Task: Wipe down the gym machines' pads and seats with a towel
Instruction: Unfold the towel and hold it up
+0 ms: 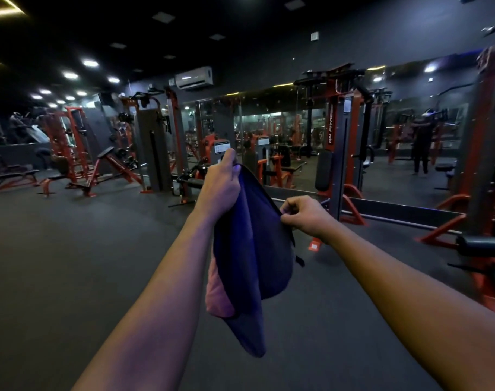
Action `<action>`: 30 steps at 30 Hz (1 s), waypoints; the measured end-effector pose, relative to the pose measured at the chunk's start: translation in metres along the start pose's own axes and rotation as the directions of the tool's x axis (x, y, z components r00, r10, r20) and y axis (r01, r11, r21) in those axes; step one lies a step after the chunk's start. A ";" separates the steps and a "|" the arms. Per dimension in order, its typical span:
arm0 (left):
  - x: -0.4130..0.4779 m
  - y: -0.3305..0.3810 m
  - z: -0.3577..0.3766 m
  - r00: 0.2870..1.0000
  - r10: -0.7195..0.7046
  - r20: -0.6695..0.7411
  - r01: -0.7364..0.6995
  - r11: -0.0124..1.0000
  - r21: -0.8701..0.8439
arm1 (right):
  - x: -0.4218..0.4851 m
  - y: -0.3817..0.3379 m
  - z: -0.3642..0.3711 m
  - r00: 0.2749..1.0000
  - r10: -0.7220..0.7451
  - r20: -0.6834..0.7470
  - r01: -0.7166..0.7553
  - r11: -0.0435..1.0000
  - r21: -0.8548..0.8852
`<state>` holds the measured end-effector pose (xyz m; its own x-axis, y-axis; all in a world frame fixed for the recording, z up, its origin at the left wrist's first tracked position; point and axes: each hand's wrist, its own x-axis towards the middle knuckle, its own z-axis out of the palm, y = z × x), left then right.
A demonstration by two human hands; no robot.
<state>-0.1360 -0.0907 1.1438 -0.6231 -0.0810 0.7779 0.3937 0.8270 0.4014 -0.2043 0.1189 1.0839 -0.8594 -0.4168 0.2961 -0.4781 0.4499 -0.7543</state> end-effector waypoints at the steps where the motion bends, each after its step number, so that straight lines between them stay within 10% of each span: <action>1: 0.000 -0.004 0.000 0.999 0.000 -0.037 0.000 1.000 0.015 | -0.001 0.003 -0.002 1.000 0.006 0.021 -0.006 1.000 -0.017; 14: 0.003 -0.001 0.014 0.904 -0.050 -0.424 0.138 0.974 0.180 | 0.021 0.035 -0.026 0.998 0.043 -0.038 -0.053 0.944 -0.326; 30: -0.011 -0.034 0.004 0.818 -0.223 -0.531 0.434 0.844 0.314 | 0.031 0.092 -0.026 0.926 0.150 -0.348 -0.276 0.896 -0.347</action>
<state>-0.1449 -0.1161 1.1194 -0.2385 -0.5458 0.8032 -0.1507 0.8379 0.5246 -0.2801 0.1679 1.0391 -0.9302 -0.0436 0.3644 -0.2544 0.7924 -0.5545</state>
